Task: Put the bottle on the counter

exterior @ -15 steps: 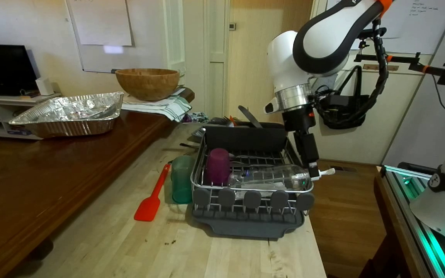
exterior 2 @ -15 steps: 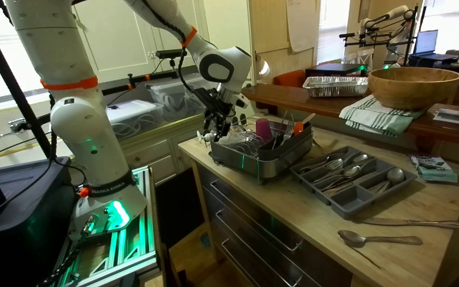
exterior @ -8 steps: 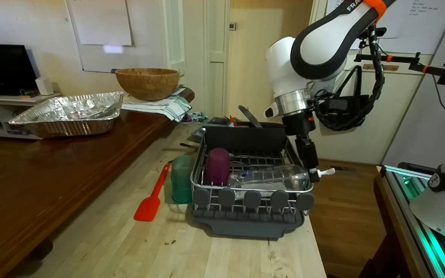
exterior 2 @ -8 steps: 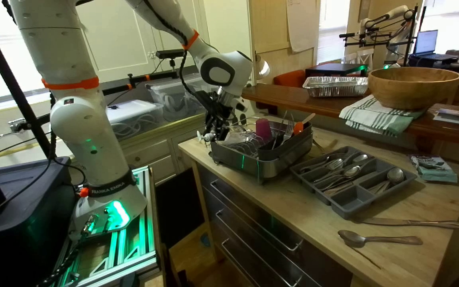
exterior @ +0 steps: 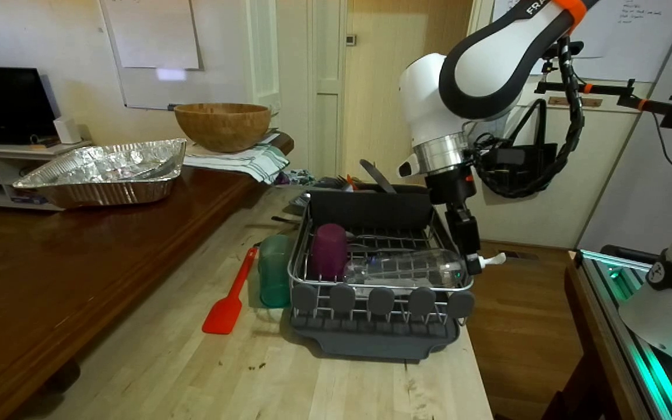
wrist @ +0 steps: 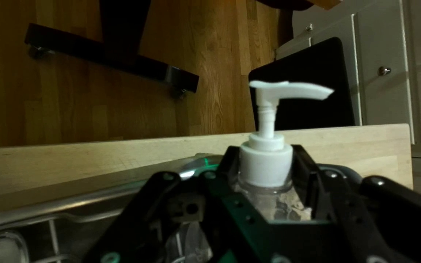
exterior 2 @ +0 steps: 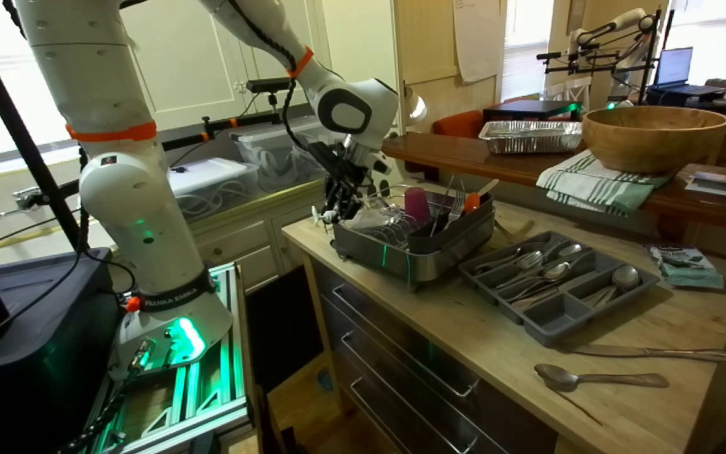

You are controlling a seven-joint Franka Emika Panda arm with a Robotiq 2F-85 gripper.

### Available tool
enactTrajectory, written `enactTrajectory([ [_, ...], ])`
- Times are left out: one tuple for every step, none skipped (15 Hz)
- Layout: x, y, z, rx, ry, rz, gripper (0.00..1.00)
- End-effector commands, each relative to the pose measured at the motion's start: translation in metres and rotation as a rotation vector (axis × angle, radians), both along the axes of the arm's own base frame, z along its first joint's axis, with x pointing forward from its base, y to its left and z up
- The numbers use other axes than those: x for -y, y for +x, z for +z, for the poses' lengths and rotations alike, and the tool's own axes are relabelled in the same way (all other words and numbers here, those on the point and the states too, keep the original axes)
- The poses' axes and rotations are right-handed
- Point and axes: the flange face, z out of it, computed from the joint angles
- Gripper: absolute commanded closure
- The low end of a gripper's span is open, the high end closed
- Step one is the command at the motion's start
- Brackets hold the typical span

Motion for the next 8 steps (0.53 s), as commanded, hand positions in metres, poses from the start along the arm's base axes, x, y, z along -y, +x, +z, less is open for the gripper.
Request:
enactTrajectory([
  [-0.009, -0.007, 0.031, 0.037, -0.014, 0.056, 0.86],
  [-0.012, -0.009, 0.043, 0.062, -0.012, 0.075, 0.86],
  [-0.015, -0.010, 0.056, 0.087, -0.008, 0.091, 0.86],
  [-0.016, -0.013, 0.071, 0.115, 0.002, 0.103, 0.86],
  [-0.016, -0.013, 0.084, 0.141, 0.012, 0.109, 0.86],
  [-0.015, -0.014, 0.096, 0.162, 0.022, 0.110, 0.86],
  [-0.012, -0.013, 0.110, 0.186, 0.037, 0.115, 0.86],
  [-0.008, -0.014, 0.122, 0.208, 0.043, 0.116, 0.86],
])
